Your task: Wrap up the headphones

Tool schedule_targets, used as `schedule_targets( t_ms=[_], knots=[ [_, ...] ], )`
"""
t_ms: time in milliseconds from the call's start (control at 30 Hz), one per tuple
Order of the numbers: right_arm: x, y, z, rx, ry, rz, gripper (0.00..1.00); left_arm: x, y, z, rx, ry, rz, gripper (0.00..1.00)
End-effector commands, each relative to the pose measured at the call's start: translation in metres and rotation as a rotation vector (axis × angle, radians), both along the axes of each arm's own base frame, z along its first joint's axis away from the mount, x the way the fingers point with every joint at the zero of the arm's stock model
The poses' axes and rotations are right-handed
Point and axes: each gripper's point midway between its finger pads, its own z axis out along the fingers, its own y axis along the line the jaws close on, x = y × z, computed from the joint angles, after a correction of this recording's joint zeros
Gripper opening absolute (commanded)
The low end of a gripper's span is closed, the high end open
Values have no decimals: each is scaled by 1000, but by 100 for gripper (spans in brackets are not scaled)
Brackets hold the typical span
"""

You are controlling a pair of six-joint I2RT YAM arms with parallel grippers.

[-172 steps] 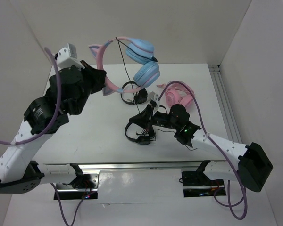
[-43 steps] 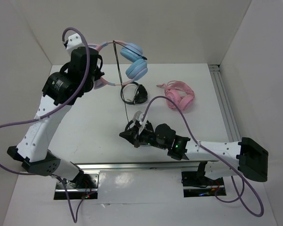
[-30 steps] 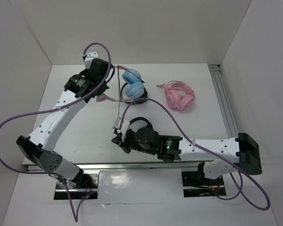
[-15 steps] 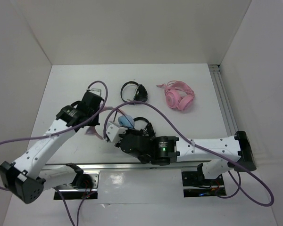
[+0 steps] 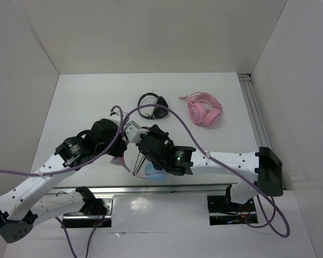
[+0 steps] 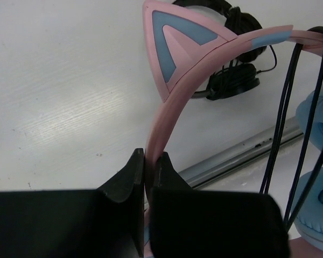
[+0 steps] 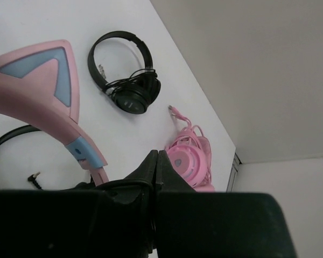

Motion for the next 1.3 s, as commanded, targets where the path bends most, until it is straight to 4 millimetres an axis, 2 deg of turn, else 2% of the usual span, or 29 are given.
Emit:
schedule_targets(
  t_ms=[0,167,233,267,333,433,500,600,733,833,867,900,967,1000,1100,1133,1167,1200,1267],
  knots=[
    [37,-31,36,144,-99,-181,0,-25,5,12,-14,19,-54,0],
    [47,-32,31,151,-83,-148,0,-27,17,22,-12,4,-6,0],
    [50,-31,25,170,-56,-137,5,-23,24,33,1,-17,48,0],
    [54,-32,26,173,-48,-122,10,-23,25,41,-8,-26,48,0],
    [56,-31,25,185,-40,-113,14,-27,22,46,-21,-24,18,0],
    [66,-36,19,174,-32,-128,14,-26,18,55,-48,-42,-1,0],
    [72,-36,9,150,-22,-141,14,-27,19,57,-41,-46,-9,0],
    [78,-38,5,145,-12,-139,14,-27,22,55,-28,-45,0,0],
    [88,-50,-4,130,0,-179,14,-25,26,57,-16,-56,17,0],
    [87,-49,-1,140,-1,-170,11,-23,34,58,7,-66,55,0],
    [87,-47,-1,141,3,-158,3,-22,36,54,26,-50,72,0],
    [85,-44,2,156,13,-132,0,-23,38,53,33,-46,86,0],
    [82,-40,3,169,32,-99,0,-18,38,49,60,-38,98,0],
    [80,-38,9,198,39,-82,0,-18,38,49,60,-38,98,0],
    [75,-29,5,207,104,28,0,-16,28,50,32,-49,57,0],
    [82,-35,7,209,110,22,0,-17,26,50,30,-61,24,0],
    [83,-38,-4,184,146,19,0,-16,16,55,-4,-73,-13,0],
    [86,-41,-4,181,156,19,0,-17,15,56,-18,-90,-31,0],
    [96,-49,-17,159,186,0,2,-15,18,62,-18,-128,-37,0]
  ],
)
